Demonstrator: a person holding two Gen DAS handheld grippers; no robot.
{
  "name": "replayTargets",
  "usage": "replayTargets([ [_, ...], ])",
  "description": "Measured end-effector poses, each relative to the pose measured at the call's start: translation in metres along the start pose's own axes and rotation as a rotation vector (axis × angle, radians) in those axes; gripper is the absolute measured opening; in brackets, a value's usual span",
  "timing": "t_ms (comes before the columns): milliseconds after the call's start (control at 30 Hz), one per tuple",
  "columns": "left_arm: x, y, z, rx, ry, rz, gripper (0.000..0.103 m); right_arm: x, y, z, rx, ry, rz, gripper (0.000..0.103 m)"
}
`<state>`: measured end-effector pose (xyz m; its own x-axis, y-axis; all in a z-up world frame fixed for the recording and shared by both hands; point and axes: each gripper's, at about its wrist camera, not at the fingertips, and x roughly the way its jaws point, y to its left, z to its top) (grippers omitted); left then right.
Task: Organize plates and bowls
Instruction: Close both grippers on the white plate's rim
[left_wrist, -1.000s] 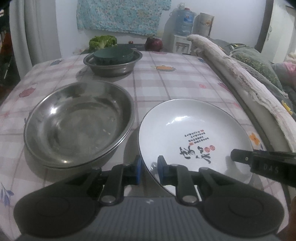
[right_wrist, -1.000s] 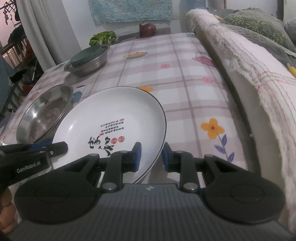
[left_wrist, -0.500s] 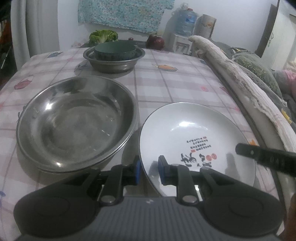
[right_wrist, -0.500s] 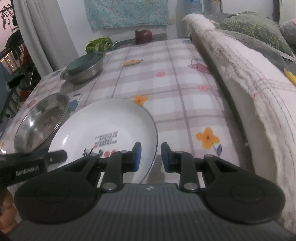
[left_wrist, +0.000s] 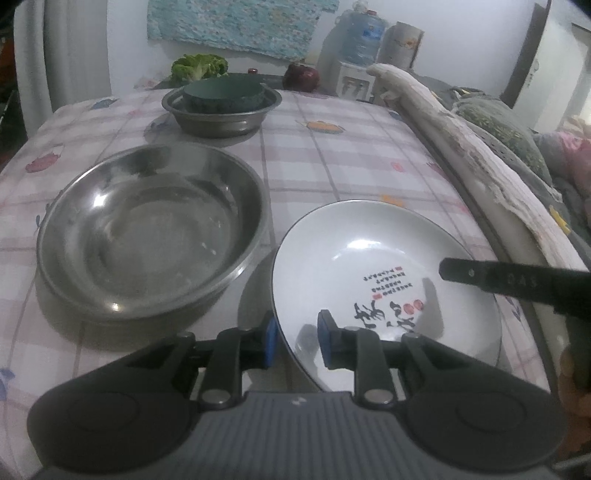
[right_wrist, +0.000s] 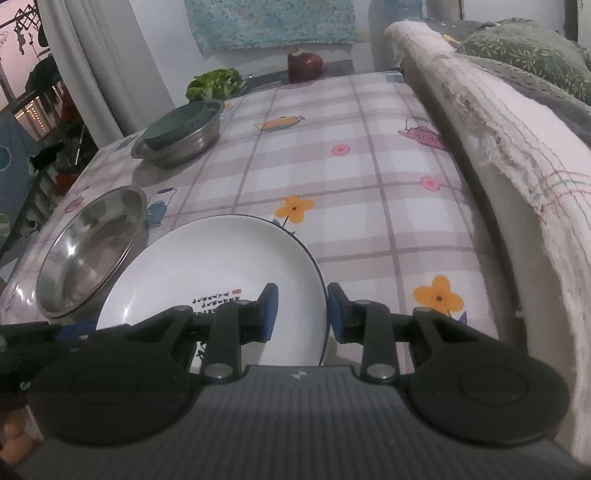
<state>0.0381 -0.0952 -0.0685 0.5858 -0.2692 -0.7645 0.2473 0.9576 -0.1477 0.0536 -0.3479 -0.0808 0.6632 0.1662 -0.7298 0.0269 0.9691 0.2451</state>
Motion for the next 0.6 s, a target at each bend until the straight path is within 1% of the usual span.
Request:
replayTargets([
  [167,-0.005,0.01,-0.007,-0.017,-0.005,-0.037,0.024,-0.008,0.008,-0.012,0.011,-0.01,-0.013,0.032],
  [200,-0.005,0.012,-0.006,-0.021,-0.003,-0.039,0.029,-0.009,0.009,-0.014,0.012,-0.012,-0.018,0.038],
  [233,-0.004,0.013,-0.006,-0.026,-0.004,-0.045,0.037,-0.008,0.011,-0.016,0.018,-0.004,-0.012,0.043],
  [267,-0.004,0.015,-0.005,-0.032,-0.01,-0.049,0.04,-0.006,0.012,-0.018,0.031,0.01,0.002,0.053],
  [300,-0.004,0.017,-0.005,-0.036,-0.018,-0.05,0.047,-0.004,0.012,-0.02,0.047,0.019,0.014,0.06],
  [333,-0.003,0.018,-0.005,-0.035,-0.025,-0.051,0.054,-0.004,0.013,-0.023,0.055,0.014,0.022,0.063],
  [367,-0.003,0.019,-0.005,-0.033,-0.029,-0.05,0.058,-0.005,0.015,-0.025,0.052,0.006,0.023,0.072],
  [400,-0.001,0.02,-0.005,-0.036,-0.027,-0.05,0.065,-0.004,0.017,-0.027,0.052,0.003,0.025,0.079],
  [433,0.0,0.021,-0.006,-0.04,-0.026,-0.053,0.068,-0.004,0.018,-0.028,0.055,-0.002,0.033,0.083],
  [500,0.003,0.023,-0.007,-0.044,-0.019,-0.059,0.071,-0.003,0.02,-0.031,0.051,-0.005,0.043,0.099],
  [533,0.003,0.023,-0.008,-0.04,-0.027,-0.058,0.075,-0.002,0.021,-0.032,0.048,-0.003,0.044,0.102],
  [600,0.003,0.023,-0.01,-0.039,-0.035,-0.047,0.078,-0.002,0.024,-0.033,0.031,-0.009,0.033,0.102],
])
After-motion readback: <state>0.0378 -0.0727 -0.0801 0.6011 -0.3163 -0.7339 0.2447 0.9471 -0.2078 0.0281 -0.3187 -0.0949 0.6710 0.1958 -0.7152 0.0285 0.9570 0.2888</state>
